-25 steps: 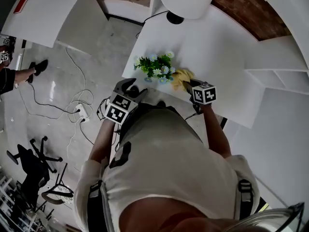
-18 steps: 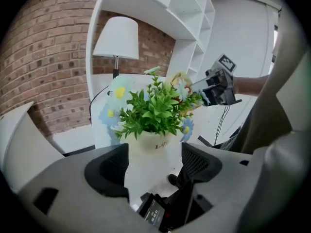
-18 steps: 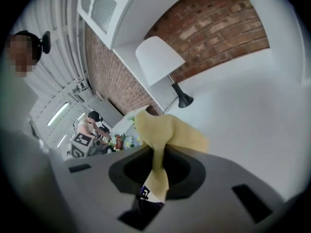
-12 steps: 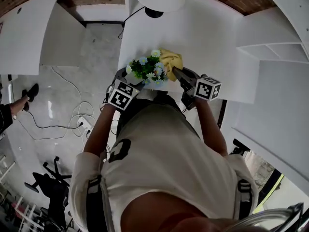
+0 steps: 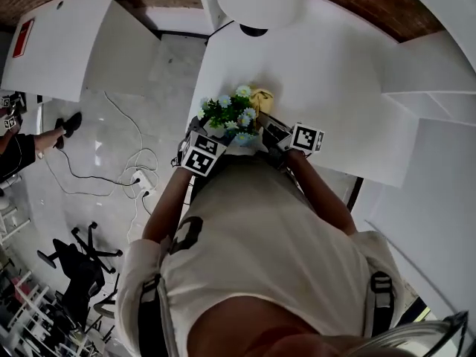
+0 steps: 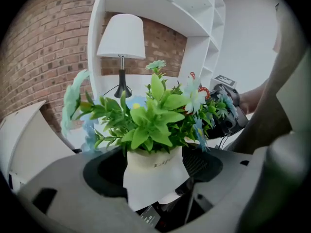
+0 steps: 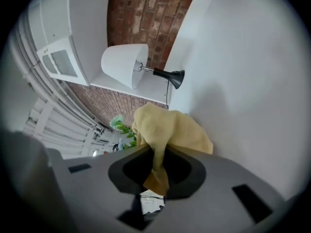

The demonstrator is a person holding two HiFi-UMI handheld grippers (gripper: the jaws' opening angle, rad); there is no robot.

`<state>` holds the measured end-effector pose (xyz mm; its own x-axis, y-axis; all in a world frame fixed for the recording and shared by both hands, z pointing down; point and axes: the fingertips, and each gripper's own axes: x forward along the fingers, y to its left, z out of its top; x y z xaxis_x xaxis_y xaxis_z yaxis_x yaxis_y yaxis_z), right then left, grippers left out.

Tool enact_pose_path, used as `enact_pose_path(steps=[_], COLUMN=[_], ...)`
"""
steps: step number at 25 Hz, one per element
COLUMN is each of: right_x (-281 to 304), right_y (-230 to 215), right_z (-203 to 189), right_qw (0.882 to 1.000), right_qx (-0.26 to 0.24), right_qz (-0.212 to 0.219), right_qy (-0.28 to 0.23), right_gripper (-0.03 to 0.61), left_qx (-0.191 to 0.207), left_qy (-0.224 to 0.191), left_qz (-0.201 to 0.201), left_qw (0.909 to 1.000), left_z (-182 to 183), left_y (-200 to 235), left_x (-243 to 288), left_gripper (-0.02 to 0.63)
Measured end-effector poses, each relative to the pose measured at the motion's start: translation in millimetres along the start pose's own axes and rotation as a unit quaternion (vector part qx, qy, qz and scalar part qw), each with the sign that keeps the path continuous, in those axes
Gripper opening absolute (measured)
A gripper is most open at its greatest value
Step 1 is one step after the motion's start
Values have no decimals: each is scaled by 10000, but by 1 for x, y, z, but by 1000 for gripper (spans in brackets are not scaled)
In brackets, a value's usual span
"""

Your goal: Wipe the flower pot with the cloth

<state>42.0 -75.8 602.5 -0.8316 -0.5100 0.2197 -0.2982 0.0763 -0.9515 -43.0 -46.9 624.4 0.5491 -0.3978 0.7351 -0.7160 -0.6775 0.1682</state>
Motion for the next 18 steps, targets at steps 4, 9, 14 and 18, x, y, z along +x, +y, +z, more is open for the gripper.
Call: enact_pose_path(steps=[4, 9, 14, 18], right_x=[-1, 0, -2, -9], right_y=[-23, -54, -59, -53], right_z=[-3, -17, -18, -8], right_qw=[9995, 9947, 9906, 9919], right_qx=[55, 0, -195, -100], right_qz=[-284, -822, -1103, -1094], right_qy=[88, 611, 786, 632], right_gripper=[67, 61, 61, 64], left_qx=[7, 83, 229, 221], left_qy=[40, 89, 139, 108], left_qz=[161, 247, 206, 212], left_qw=[9999, 9996, 9994, 9995], left_z=[0, -2, -2, 0], left_y=[2, 4, 4, 12], left_x=[-2, -2, -1, -4], left_gripper=[345, 345, 345, 345])
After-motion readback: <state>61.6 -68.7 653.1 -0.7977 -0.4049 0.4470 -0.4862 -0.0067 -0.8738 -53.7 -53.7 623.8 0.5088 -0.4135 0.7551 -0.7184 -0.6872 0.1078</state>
